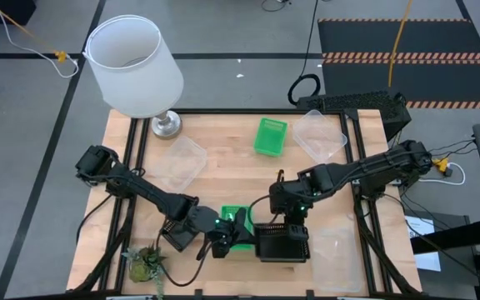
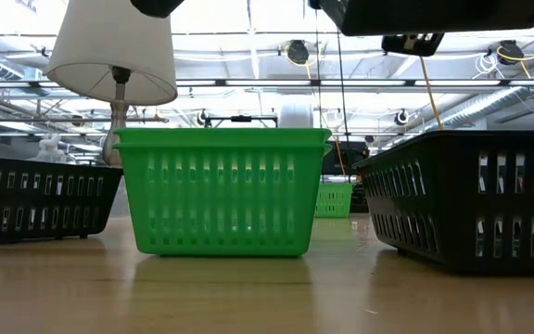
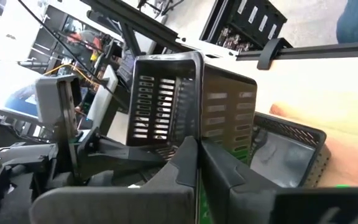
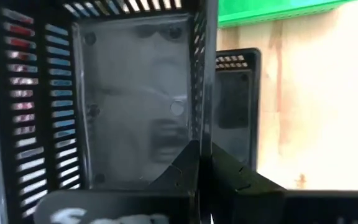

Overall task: Stack baskets by color
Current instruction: Stack the top middle black bin on top of the bottom right black bin

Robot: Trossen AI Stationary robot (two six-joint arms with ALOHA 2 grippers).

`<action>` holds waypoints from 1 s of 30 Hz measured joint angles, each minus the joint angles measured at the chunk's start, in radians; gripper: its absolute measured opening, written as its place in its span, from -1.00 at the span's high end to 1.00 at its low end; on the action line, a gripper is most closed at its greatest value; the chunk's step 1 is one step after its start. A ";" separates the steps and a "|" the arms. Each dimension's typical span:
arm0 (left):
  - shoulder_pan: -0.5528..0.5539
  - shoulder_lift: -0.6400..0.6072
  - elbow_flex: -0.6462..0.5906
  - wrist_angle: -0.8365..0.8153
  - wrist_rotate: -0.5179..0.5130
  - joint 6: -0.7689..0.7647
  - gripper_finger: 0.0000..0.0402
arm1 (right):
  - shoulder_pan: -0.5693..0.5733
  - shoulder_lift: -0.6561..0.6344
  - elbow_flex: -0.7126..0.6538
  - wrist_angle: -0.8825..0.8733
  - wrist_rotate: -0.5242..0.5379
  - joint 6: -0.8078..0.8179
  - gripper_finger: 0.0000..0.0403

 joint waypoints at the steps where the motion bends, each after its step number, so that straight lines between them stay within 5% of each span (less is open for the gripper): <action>1: 0.000 0.000 0.000 0.000 -0.001 0.002 0.97 | 0.003 0.000 0.000 -0.001 0.009 -0.001 0.96; 16: 0.002 0.000 0.000 -0.018 -0.017 0.118 0.98 | 0.010 0.000 0.000 0.005 0.112 -0.063 0.55; 30: 0.004 0.000 0.000 -0.045 -0.009 0.156 0.97 | -0.011 0.000 0.000 0.002 0.109 -0.115 0.73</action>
